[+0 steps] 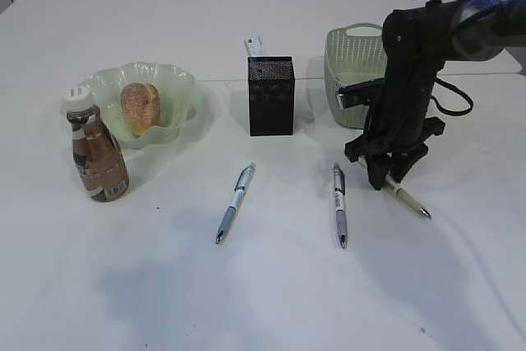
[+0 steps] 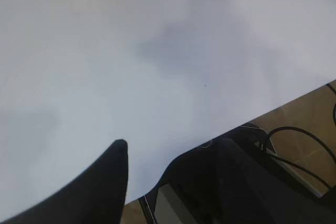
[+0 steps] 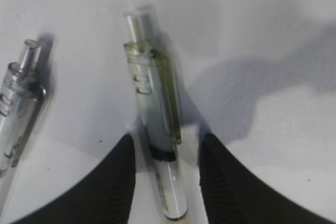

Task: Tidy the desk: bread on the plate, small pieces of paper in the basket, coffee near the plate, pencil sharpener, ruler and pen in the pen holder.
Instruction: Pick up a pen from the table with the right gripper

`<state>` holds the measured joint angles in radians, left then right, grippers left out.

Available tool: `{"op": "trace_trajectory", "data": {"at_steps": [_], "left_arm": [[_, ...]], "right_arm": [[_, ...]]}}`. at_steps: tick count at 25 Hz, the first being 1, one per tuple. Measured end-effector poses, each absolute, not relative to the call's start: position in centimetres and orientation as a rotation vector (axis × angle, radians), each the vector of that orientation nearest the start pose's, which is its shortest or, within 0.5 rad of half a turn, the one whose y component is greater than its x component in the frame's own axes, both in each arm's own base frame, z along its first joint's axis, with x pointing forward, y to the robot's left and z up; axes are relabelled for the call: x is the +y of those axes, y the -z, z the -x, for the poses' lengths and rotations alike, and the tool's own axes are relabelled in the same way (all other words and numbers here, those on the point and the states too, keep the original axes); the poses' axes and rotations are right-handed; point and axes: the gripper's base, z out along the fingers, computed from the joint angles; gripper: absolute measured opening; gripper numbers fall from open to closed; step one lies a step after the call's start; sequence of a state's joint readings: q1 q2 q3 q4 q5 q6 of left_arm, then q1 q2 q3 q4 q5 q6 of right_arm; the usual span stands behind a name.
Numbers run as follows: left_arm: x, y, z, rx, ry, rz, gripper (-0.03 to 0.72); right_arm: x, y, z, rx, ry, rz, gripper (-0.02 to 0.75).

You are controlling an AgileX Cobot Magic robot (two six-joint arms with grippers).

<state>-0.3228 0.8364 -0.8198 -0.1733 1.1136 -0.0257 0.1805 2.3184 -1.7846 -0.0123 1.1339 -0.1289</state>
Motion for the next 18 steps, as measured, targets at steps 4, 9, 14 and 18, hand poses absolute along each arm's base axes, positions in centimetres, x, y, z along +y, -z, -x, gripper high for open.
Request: {"op": "trace_trajectory", "data": {"at_steps": [4, 9, 14, 18], "left_arm": [[-5.60, -32.10, -12.27, 2.603, 0.355, -0.342, 0.384], [-5.60, -32.11, -12.29, 2.600, 0.355, -0.342, 0.384], [-5.61, -32.13, -12.33, 2.595, 0.356, -0.341, 0.384], [-5.61, -32.13, -12.33, 2.594, 0.356, -0.340, 0.374]], "right_arm": [[7.99, -12.45, -44.44, 3.147, 0.022, 0.522, 0.335], [7.93, -12.41, -44.22, 3.172, 0.026, 0.531, 0.335], [7.92, -12.37, -44.16, 3.179, 0.026, 0.536, 0.191], [7.99, -12.32, -44.16, 3.182, 0.013, 0.534, 0.113]]}}
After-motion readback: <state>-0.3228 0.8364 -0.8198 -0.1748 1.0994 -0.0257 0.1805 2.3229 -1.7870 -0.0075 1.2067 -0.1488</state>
